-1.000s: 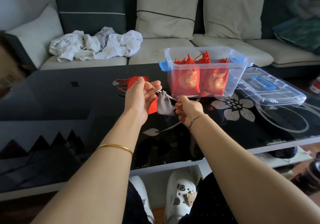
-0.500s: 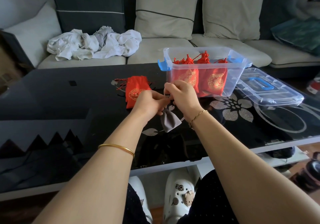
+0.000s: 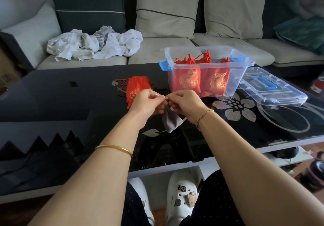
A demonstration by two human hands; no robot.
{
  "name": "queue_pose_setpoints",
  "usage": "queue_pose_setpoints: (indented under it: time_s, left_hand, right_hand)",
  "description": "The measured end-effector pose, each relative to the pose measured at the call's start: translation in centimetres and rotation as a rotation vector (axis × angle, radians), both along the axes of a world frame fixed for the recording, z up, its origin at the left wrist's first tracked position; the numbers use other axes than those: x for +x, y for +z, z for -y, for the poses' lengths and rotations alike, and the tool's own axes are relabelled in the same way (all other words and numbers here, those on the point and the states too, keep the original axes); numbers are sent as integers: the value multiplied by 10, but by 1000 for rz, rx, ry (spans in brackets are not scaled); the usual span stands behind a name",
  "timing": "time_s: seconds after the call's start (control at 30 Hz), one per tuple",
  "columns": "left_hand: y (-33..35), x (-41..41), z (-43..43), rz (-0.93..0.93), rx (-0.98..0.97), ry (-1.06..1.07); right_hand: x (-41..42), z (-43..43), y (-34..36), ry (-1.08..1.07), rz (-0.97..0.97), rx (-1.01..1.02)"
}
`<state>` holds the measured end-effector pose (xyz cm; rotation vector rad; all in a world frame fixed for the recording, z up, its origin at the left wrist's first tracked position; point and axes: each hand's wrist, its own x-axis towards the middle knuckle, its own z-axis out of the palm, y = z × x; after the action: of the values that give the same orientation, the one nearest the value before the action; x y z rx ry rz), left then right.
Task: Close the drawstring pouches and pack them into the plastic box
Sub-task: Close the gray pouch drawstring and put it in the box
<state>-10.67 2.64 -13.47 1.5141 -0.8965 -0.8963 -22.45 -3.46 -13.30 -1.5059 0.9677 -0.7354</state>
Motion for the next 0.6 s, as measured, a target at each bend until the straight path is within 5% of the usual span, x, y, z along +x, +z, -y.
queue_pose_setpoints:
  time_s: [0.2,0.33,0.6]
  left_hand:
    - [10,0,-4,-275,12,54]
    - [13,3,-6,-272,-4,15]
    - [14,1,-8,-126,-28,-25]
  right_hand:
    - [-5,-3,9,57,-24,-37]
    - [-6,-4,9,33,117,147]
    - [-3,-2,-1,142,-20,-42]
